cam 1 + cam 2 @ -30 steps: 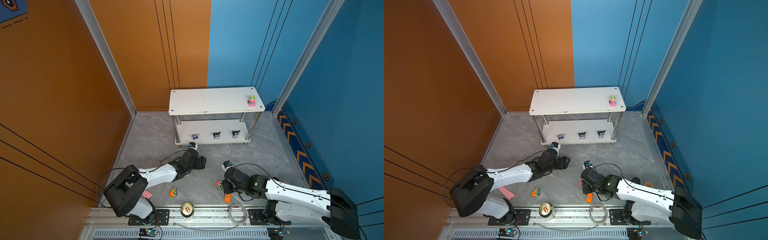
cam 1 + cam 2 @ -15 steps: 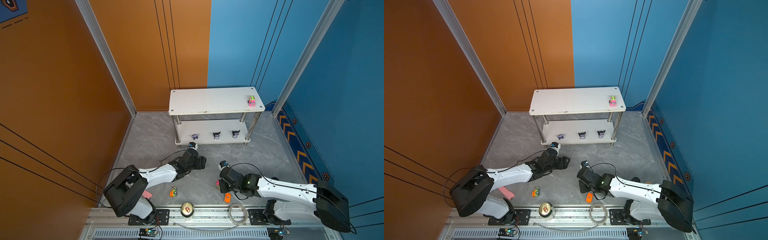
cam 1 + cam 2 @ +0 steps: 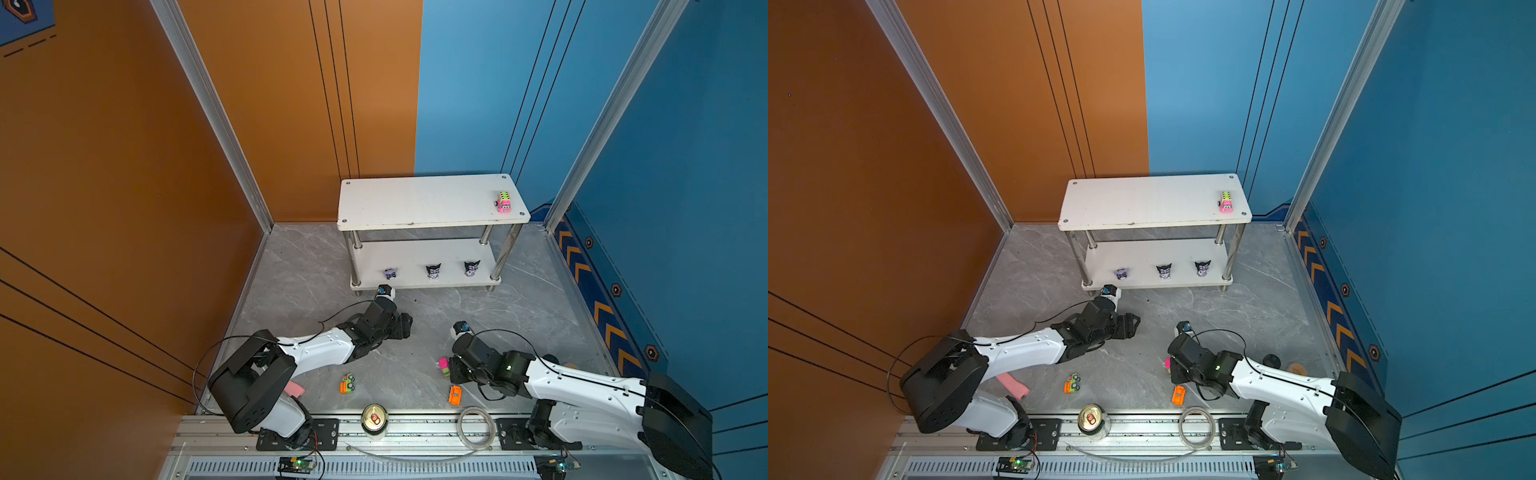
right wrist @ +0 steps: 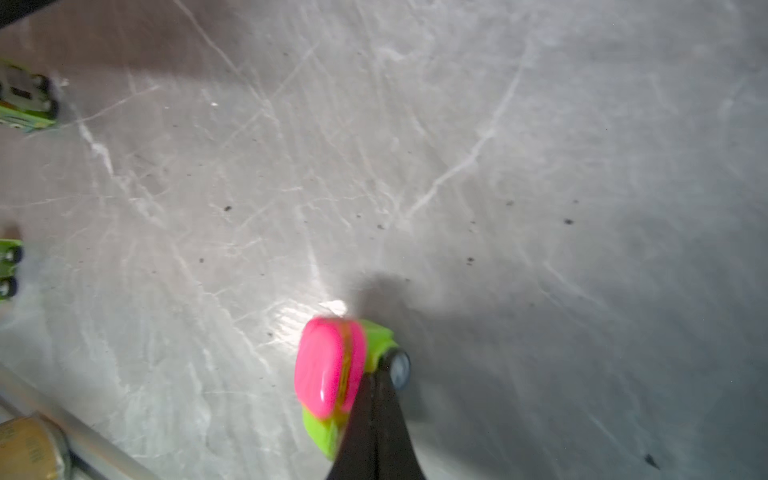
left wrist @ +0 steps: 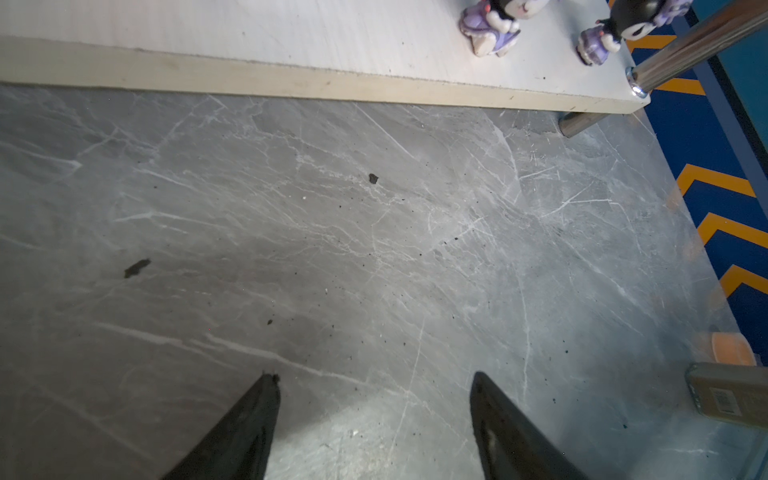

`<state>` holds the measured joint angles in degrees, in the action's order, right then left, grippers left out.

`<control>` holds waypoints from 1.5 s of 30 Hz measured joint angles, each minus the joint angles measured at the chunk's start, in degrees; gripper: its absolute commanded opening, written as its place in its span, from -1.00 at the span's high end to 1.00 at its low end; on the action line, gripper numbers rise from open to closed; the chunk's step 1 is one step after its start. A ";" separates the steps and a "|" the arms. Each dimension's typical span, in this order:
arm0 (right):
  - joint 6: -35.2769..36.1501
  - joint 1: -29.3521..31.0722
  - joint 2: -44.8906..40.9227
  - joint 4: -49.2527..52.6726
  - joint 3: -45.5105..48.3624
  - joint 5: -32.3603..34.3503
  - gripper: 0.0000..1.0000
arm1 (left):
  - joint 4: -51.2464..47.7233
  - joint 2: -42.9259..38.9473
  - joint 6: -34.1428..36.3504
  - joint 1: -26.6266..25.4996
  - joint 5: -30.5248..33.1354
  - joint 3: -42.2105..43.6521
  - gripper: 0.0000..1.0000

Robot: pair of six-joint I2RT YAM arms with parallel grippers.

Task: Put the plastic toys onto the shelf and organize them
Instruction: 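Lower the right gripper and close it on the pink-domed green car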

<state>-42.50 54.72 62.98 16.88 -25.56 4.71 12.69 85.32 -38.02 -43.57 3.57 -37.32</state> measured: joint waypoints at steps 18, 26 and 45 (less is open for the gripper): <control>0.48 -2.84 -15.98 12.85 0.57 -0.83 -0.09 | -0.02 0.00 -0.39 0.00 0.02 0.00 -0.49; 5.38 6.14 -2.34 14.01 -7.37 -0.24 -0.26 | -0.66 -1.03 -0.35 0.07 0.20 0.00 -0.49; 8.17 7.15 13.86 10.78 -11.67 4.92 0.49 | -2.75 -10.54 -0.37 1.64 2.08 5.25 -0.51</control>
<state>-34.33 61.87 76.84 27.66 -37.23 9.63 9.93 74.78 -38.39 -41.93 5.65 -32.08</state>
